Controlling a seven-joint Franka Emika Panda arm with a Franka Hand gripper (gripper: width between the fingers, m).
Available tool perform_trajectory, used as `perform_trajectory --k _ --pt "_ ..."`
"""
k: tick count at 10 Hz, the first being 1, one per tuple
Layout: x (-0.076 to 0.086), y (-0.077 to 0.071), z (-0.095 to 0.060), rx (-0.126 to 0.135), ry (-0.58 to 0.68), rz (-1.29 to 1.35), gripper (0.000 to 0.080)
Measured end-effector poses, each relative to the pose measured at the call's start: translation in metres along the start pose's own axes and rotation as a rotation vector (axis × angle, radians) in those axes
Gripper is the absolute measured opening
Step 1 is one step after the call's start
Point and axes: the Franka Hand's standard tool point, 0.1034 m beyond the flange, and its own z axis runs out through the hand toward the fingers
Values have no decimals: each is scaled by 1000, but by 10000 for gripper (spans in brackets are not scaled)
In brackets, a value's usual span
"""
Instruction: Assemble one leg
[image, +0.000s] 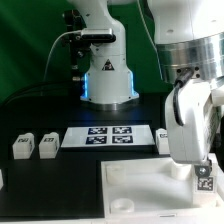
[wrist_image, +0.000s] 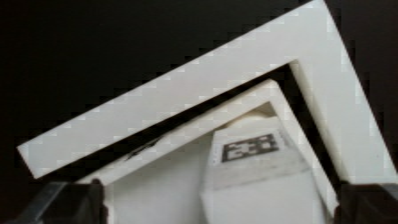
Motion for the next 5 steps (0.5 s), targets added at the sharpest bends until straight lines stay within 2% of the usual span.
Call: perform_trajectory --k 5 --pt "1 0 1 -1 2 0 649"
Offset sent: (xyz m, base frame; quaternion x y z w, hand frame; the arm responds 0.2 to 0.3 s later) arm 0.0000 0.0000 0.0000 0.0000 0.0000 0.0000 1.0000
